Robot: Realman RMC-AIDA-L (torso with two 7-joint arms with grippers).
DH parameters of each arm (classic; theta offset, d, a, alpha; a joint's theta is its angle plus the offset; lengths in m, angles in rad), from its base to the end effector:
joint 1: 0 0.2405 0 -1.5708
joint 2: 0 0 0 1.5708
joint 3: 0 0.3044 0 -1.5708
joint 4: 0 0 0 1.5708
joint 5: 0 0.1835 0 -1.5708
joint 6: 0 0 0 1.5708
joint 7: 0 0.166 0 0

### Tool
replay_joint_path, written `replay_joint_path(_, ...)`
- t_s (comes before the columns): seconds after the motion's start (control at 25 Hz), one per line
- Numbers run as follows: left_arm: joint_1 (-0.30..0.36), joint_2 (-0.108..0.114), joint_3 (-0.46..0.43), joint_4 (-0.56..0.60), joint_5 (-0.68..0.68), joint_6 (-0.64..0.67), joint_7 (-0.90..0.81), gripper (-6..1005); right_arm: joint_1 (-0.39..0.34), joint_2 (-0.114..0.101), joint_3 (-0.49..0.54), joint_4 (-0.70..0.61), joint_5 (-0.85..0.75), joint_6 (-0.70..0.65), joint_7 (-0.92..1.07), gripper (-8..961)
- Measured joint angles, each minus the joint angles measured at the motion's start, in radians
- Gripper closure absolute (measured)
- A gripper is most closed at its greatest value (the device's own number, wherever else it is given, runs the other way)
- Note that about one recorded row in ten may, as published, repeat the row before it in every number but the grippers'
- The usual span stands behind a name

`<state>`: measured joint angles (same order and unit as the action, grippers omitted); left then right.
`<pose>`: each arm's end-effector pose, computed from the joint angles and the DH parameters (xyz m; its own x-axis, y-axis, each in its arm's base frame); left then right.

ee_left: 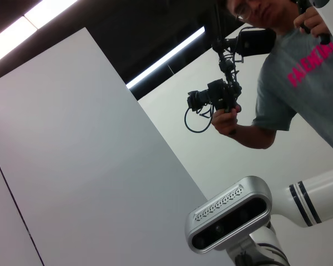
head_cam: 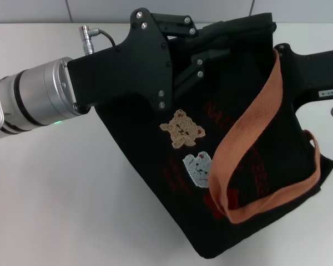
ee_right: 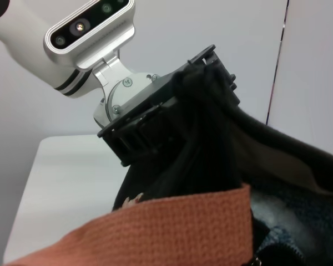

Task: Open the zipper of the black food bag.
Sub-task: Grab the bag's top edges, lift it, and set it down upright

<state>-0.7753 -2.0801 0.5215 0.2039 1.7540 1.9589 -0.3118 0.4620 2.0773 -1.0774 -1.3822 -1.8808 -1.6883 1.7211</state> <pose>-0.1493 0.3276 -0.0363 0.3601 -0.5885 0.7239 -0.2111 -0.8072 -0.5513 0.1795 0.3217 -0.0041 0.9471 -0.0132 -0.3206 -0.0685 -0.9845 -0.1617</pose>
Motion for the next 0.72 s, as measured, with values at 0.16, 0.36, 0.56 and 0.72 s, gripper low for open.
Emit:
replay_joint_path(0.16,0.000,0.000,-0.005,-0.001,0.001,0.000,0.002,846,0.016,-0.023,0.036,-0.023,-0.043,-0.111,0.026,955)
replay_joint_path(0.36,-0.001,0.000,-0.006,-0.006,-0.007,-0.006,0.006,846,0.033,-0.038,0.132,-0.053,-0.116,-0.262,0.043,954)
replay_joint_path(0.56,-0.007,0.000,-0.006,-0.006,-0.010,-0.007,0.008,846,0.015,-0.038,0.153,-0.076,-0.156,-0.345,0.042,953)
replay_joint_path(0.72,-0.008,0.000,-0.005,-0.007,-0.018,-0.007,0.008,846,0.000,-0.038,0.159,-0.084,-0.204,-0.416,0.027,953)
